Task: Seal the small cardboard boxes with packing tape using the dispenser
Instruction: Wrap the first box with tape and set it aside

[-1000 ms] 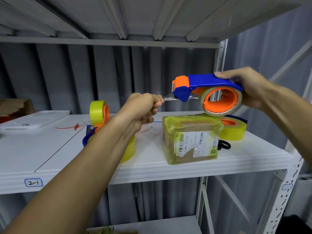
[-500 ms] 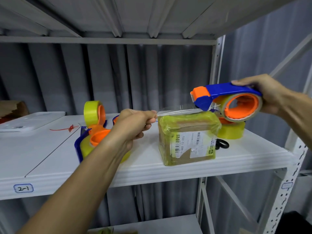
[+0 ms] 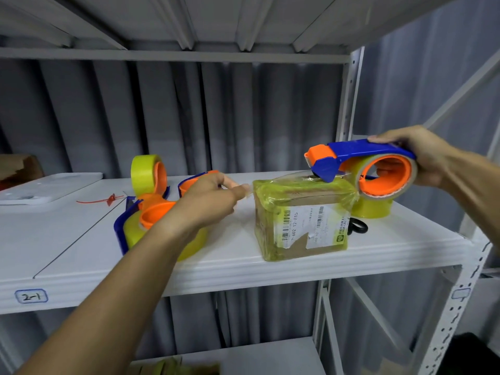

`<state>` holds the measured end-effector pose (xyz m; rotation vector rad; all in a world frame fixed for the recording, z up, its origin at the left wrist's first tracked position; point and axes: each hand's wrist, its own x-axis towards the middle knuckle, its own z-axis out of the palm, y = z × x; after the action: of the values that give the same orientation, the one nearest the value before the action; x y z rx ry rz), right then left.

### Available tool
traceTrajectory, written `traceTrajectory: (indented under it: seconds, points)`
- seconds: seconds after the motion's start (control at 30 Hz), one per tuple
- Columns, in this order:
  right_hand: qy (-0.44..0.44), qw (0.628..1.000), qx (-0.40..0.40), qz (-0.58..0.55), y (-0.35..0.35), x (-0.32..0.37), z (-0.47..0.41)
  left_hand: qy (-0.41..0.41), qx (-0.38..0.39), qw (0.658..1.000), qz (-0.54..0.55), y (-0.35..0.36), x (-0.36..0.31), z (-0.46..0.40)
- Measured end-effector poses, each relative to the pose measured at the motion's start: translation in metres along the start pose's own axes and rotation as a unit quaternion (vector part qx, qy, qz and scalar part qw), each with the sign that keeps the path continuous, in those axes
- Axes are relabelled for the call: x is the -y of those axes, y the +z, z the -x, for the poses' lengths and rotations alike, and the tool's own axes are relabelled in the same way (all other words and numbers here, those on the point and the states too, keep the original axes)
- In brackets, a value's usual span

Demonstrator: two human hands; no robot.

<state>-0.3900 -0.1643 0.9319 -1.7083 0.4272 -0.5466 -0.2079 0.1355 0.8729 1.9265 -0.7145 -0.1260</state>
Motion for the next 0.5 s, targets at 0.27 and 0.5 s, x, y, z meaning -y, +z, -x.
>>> traceTrajectory:
  seconds: [0.27,0.5]
  points:
    - [-0.003,1.000,0.008,0.013,0.003,0.005,0.000,0.390,-0.025,0.898,-0.201,0.022,-0.025,0.026]
    - [-0.005,0.999,0.038,0.020,0.004,0.022,0.010,0.368,0.028,0.899,-0.236,0.018,-0.007,0.013]
